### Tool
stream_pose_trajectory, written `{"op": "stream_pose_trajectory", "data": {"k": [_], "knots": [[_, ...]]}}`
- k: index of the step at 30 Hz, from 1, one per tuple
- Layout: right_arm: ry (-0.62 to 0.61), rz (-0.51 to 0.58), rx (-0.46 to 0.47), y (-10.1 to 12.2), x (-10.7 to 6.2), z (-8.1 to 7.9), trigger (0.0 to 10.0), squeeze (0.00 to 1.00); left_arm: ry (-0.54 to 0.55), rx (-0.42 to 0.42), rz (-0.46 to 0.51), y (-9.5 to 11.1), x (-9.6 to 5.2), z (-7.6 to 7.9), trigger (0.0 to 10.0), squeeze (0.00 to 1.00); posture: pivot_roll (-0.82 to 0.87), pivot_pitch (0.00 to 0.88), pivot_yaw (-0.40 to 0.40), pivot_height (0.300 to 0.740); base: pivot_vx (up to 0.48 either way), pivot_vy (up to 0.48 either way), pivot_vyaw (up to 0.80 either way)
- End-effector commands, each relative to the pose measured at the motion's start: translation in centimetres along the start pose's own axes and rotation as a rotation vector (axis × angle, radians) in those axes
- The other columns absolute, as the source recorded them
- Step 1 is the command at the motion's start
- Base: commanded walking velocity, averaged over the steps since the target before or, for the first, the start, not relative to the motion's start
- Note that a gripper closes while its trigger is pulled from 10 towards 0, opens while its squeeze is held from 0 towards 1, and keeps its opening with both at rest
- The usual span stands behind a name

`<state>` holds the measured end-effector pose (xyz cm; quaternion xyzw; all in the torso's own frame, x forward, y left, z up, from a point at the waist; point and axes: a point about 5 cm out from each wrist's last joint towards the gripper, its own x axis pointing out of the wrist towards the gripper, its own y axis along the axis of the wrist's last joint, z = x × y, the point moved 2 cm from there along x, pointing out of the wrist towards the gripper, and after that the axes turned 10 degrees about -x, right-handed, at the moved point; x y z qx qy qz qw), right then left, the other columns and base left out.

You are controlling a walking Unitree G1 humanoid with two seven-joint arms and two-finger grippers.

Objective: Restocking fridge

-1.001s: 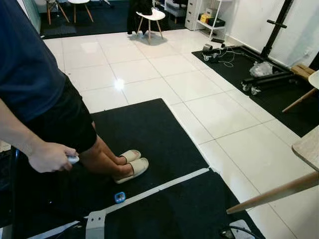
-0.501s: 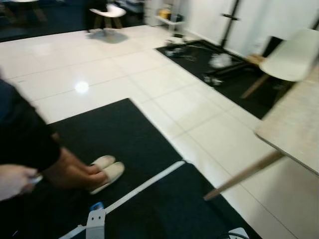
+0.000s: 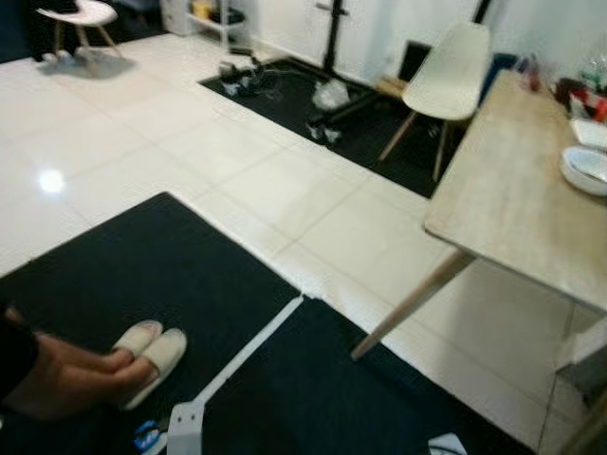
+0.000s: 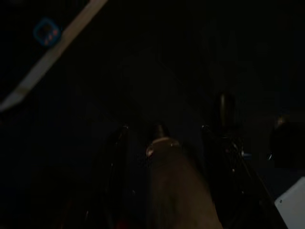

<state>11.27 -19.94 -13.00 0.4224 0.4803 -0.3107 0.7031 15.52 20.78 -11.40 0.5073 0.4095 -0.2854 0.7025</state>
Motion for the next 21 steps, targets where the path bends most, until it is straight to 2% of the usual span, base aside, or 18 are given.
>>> {"op": "stream_pose_trajectory", "data": {"k": [1,11,17,21], "knots": [[-0.007,0.0,-0.008,-0.1,0.0,0.3,10.0,0.0,-0.005,0.01,-0.014,-0.5,0.0,0.5,10.0,0.0,0.06,0.0,-0.063,0.74,0.0,0.0,-0.77],[-0.006,0.0,-0.01,-0.1,0.0,0.2,10.0,0.0,-0.016,0.011,-0.016,-0.5,0.1,0.7,10.0,0.0,0.06,0.0,-0.06,0.74,0.0,0.0,-0.08],[0.001,0.0,-0.023,0.0,0.0,0.0,10.0,0.0,-0.005,0.027,-0.018,-0.5,-0.1,-0.2,10.0,0.0,0.13,0.0,-0.041,0.74,0.0,0.0,0.0],[0.001,0.004,-0.02,0.2,0.0,-0.2,10.0,0.0,-0.002,0.07,-0.027,-0.5,-0.3,-0.9,10.0,0.0,0.13,0.0,-0.016,0.74,0.0,0.0,0.0]]}}
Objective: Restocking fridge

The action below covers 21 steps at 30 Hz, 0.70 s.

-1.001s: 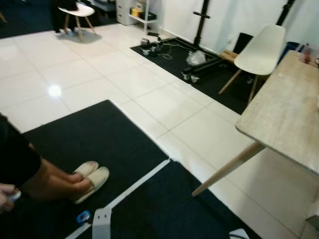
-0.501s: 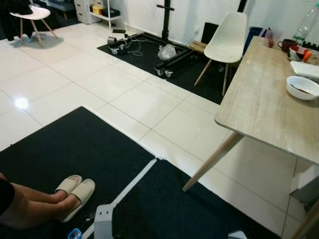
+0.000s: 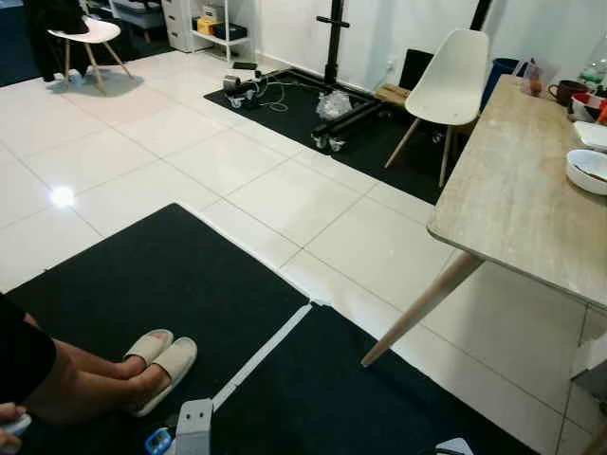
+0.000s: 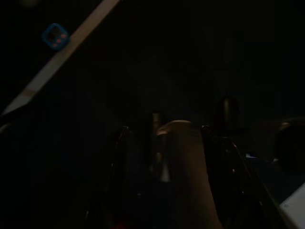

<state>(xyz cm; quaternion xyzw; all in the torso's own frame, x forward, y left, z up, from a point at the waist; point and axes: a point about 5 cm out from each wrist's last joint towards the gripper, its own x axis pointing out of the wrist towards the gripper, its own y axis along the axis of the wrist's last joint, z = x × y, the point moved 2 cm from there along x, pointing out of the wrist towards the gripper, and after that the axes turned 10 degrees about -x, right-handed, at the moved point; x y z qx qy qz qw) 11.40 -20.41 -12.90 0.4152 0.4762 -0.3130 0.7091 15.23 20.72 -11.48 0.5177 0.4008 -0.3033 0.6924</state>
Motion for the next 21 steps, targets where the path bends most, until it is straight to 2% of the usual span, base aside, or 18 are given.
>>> {"op": "stream_pose_trajectory", "data": {"k": [1,4,8,17,21], "knots": [[0.018,0.009,-0.005,0.3,0.1,-0.8,10.0,0.0,0.017,0.035,-0.019,-0.3,-0.2,-1.0,10.0,0.0,0.13,0.0,-0.016,0.74,0.0,0.0,0.0],[0.021,0.023,0.001,0.6,0.1,-1.0,10.0,0.0,0.036,0.036,-0.019,-0.2,-0.4,-1.7,10.0,0.0,0.14,0.0,0.002,0.74,0.0,0.0,0.0],[0.024,0.023,0.001,0.8,0.1,-1.1,10.0,0.0,0.041,0.027,-0.009,0.2,-0.3,-1.7,10.0,0.0,0.14,0.0,-0.002,0.74,0.0,0.0,0.0],[0.03,0.021,0.003,0.9,0.1,-1.1,10.0,0.0,0.023,0.029,-0.009,0.2,-0.1,-0.8,10.0,0.0,0.13,0.0,-0.014,0.74,0.0,0.0,0.0],[0.03,0.019,0.002,0.8,0.1,-0.8,10.0,0.0,0.012,0.029,-0.02,-0.4,0.0,-0.1,10.0,0.0,0.13,0.0,-0.024,0.74,0.253,0.0,0.0]]}}
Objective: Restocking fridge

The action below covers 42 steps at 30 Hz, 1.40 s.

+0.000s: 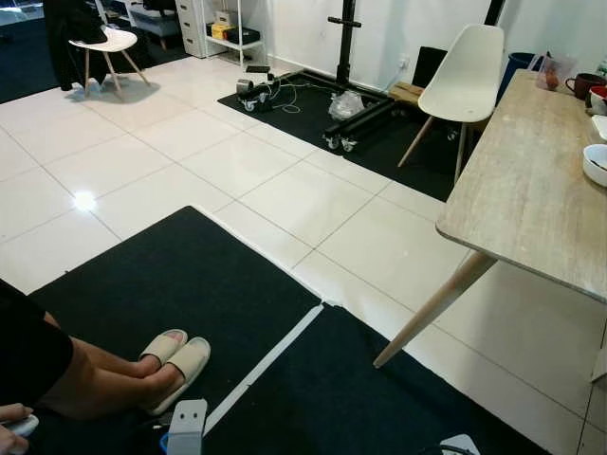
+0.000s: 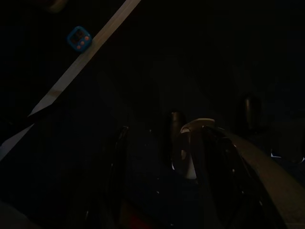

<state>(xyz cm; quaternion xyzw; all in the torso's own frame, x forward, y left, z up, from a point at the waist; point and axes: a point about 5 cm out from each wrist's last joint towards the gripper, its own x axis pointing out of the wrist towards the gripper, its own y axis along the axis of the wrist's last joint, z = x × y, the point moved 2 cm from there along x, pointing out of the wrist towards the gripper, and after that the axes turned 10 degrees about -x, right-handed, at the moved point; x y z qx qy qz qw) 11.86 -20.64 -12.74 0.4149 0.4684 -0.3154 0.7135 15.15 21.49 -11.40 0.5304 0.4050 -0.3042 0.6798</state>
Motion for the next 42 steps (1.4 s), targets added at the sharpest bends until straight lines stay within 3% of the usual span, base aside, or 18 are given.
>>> {"op": "stream_pose_trajectory", "data": {"k": [1,14,22,31,42], "knots": [[0.047,0.013,-0.001,0.4,0.1,-1.2,10.0,0.0,-0.012,0.002,-0.02,-0.7,0.1,0.7,10.0,0.0,0.12,0.0,-0.025,0.74,0.259,0.0,0.0],[0.04,0.0,0.009,-0.1,0.0,-1.0,10.0,0.0,-0.018,0.012,-0.023,-0.8,0.1,1.0,10.0,0.0,0.11,0.0,-0.037,0.74,0.263,0.0,0.0],[0.044,-0.015,-0.005,-0.5,0.0,-1.0,10.0,0.0,-0.038,0.018,-0.021,-0.7,0.3,2.0,10.0,0.0,0.1,0.0,-0.044,0.74,0.263,0.0,-0.75],[0.043,-0.015,-0.006,-0.6,-0.1,-0.9,10.0,0.0,-0.042,0.016,-0.02,-0.9,0.2,2.0,10.0,0.0,0.1,0.0,-0.047,0.74,0.265,0.0,-0.75],[0.056,-0.01,-0.007,-0.7,-0.1,-1.0,10.0,0.0,-0.052,0.02,-0.019,-1.0,0.2,2.1,10.0,0.0,0.1,0.0,-0.05,0.74,0.265,0.0,0.0]]}}
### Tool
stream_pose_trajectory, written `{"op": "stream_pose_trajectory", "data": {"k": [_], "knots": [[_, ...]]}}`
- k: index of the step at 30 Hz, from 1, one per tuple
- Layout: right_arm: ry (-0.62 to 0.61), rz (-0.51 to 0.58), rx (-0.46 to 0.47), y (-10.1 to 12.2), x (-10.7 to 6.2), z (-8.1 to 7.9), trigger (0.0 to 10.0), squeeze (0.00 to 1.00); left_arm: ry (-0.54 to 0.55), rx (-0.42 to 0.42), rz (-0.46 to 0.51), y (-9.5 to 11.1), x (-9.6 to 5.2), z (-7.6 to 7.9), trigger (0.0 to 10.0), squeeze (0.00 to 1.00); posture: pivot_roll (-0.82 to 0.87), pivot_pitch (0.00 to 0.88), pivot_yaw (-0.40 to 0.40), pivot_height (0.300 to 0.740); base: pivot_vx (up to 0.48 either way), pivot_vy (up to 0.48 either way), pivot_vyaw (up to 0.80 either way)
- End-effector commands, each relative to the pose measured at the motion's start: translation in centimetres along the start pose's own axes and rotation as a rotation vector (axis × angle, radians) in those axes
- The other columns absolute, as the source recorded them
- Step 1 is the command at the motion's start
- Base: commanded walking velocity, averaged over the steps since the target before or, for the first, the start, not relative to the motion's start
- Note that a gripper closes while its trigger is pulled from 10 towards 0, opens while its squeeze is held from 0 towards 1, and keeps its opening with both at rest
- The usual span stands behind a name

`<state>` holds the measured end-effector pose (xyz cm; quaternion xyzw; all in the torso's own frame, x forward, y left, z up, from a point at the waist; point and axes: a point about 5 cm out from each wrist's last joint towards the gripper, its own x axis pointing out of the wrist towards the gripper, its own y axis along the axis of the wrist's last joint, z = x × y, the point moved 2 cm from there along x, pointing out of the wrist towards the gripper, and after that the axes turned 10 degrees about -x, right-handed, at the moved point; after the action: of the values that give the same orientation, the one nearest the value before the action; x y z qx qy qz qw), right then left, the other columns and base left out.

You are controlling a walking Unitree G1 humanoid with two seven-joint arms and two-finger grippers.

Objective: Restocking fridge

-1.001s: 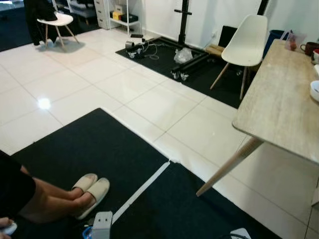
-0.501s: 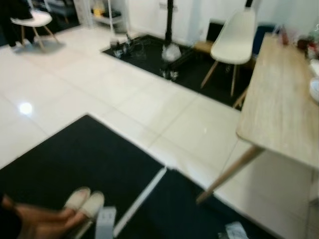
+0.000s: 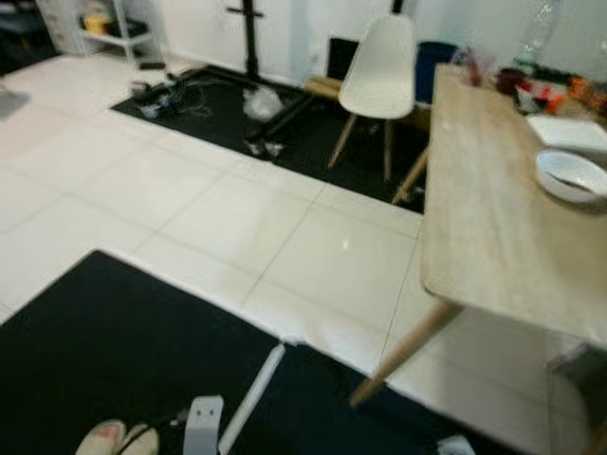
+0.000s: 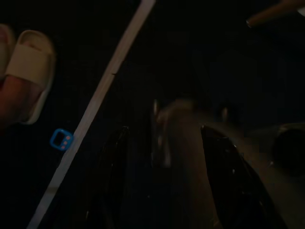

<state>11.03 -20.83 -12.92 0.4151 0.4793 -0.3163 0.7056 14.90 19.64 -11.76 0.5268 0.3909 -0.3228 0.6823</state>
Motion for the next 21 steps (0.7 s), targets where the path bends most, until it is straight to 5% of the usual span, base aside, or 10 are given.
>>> {"op": "stream_pose_trajectory", "data": {"k": [1,12,21], "knots": [[0.042,0.008,-0.008,0.19,0.04,-0.81,10.0,0.0,-0.01,0.005,-0.007,-0.15,0.08,0.48,10.0,0.0,0.1,0.0,-0.05,0.74,0.266,0.0,0.0],[0.079,0.024,0.002,0.41,0.04,-1.05,10.0,0.0,-0.019,0.009,0.0,0.22,0.16,0.67,10.0,0.0,0.1,0.0,-0.052,0.74,0.264,0.0,0.64],[0.058,0.014,0.014,0.32,0.05,-0.79,10.0,0.0,-0.019,0.011,-0.001,0.29,0.15,0.59,10.0,0.0,0.1,0.0,-0.056,0.74,0.266,0.0,0.0]]}}
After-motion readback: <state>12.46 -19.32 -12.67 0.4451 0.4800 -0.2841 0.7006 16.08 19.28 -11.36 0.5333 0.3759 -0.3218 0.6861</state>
